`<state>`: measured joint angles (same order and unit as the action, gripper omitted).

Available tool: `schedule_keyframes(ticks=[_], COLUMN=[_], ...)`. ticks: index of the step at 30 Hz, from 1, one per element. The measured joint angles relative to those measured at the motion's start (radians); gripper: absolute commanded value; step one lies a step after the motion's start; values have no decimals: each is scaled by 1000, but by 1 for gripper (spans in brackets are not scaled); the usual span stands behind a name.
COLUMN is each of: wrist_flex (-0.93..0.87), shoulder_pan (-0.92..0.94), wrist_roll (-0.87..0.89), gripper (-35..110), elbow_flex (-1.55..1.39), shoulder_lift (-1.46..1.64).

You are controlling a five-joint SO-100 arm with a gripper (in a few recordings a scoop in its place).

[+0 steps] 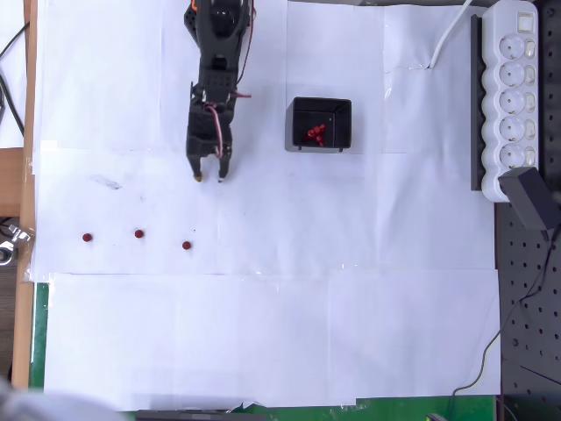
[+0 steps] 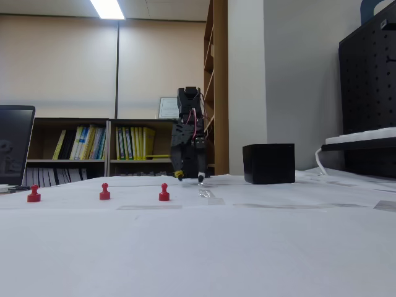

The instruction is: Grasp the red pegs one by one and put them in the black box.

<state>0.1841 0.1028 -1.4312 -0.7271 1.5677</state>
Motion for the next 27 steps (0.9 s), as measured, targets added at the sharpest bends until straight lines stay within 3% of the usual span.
schedule_keyframes(ticks=[11,27], wrist_flex=[152,230], shoulder_pan=[49,43], wrist_roll=[-8,12], gripper=[13,13], elbow_flex=[-354,-551], shoulder_lift=[371,557])
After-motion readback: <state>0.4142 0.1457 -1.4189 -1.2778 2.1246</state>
